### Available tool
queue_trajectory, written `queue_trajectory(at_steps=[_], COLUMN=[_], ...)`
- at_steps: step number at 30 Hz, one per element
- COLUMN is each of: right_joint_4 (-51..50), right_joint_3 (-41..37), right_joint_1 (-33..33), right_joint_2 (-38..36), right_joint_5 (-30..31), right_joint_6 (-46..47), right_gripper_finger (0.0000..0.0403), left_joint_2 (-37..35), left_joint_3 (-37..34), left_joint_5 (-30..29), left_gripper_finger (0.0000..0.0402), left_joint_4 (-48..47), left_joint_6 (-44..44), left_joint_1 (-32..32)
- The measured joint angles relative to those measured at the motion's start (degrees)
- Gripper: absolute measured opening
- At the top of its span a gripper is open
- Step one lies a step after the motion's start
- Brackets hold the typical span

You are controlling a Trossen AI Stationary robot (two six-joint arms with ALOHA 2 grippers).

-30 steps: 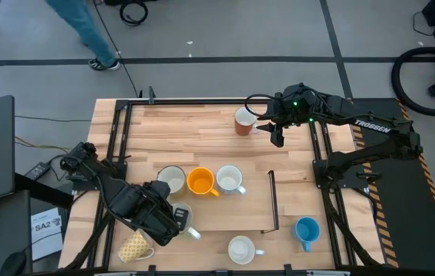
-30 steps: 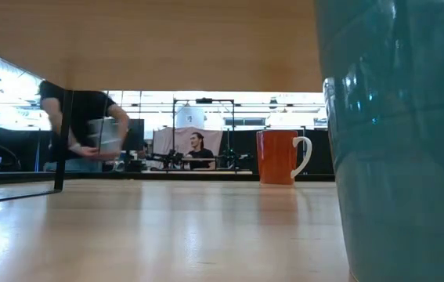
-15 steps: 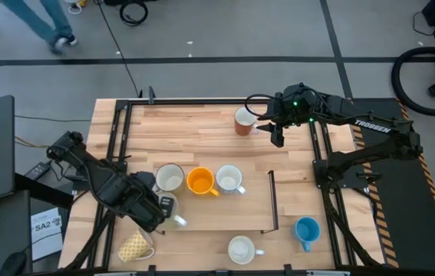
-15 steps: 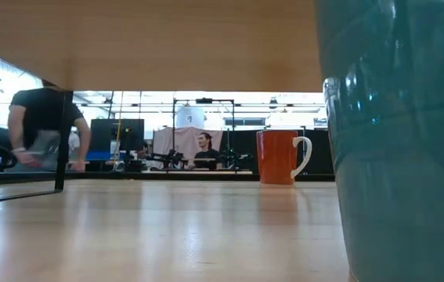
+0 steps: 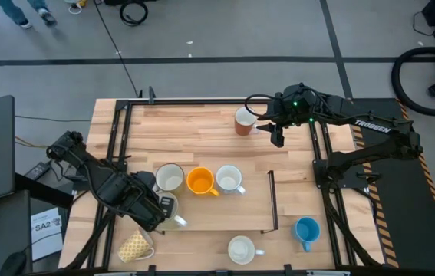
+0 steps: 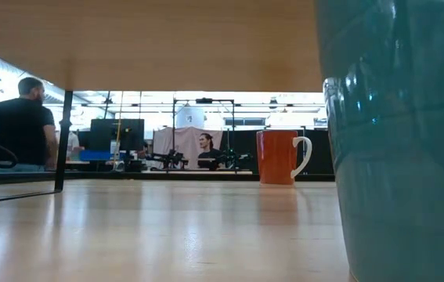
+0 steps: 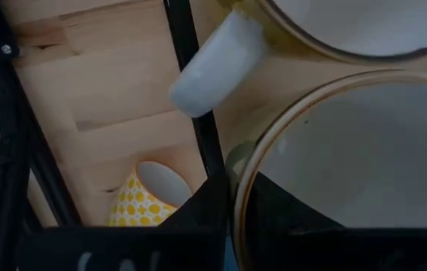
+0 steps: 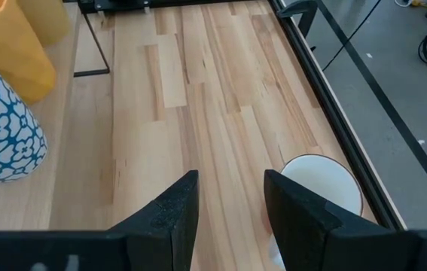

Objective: Place coffee mugs
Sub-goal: Put the green mug on the shelf

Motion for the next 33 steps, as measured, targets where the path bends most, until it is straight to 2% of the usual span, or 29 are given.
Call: queue_trajectory(at_steps=[20, 33], right_joint_4=[0.0, 0.0], right_joint_3=[0.0, 0.0], right_joint_1=[0.0, 0.0], right_joint_2=[0.0, 0.0], right_joint_5=[0.0, 0.0], right_joint_6=[-0.1, -0.1], right_gripper_finger=[0.0156, 0.0156], left_joint_2=[0.2, -0.2], left_joint_3=[0.1, 0.1], left_joint_5=[0.3, 0.3], left_gripper_finger=[0.0069, 0.0164], left_joint_4=[3.3, 3.4], left_joint_6=[-0.3, 0.7], left_joint_1=[0.0, 0.1])
